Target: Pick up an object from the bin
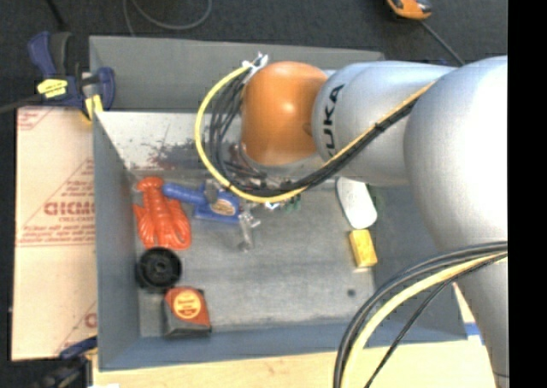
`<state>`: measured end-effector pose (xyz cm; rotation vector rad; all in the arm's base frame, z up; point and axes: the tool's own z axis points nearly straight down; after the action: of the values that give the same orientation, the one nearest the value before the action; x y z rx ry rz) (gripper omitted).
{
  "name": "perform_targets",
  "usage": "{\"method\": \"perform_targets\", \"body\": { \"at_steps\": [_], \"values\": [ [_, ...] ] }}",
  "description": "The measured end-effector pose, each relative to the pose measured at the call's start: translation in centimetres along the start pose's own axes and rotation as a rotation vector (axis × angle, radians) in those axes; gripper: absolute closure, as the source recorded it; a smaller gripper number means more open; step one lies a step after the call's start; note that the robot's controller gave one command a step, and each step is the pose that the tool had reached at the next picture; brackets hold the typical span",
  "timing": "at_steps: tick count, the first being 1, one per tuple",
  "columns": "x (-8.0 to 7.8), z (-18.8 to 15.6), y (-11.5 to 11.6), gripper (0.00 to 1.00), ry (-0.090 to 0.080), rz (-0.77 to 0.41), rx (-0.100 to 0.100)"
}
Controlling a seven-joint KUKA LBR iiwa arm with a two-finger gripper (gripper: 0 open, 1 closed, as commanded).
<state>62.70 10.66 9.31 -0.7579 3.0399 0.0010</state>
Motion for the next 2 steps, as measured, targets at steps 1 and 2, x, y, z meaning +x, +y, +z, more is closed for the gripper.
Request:
{"method": "perform_targets", "body": {
  "at_steps": [1,2],
  "values": [
    [-1.32,1.99,-0.80,1.00,0.005,-0.011,0.000],
    [-0.73,1.48,-0.69,1.00,0.007,-0.020,-0.001]
  ]
}}
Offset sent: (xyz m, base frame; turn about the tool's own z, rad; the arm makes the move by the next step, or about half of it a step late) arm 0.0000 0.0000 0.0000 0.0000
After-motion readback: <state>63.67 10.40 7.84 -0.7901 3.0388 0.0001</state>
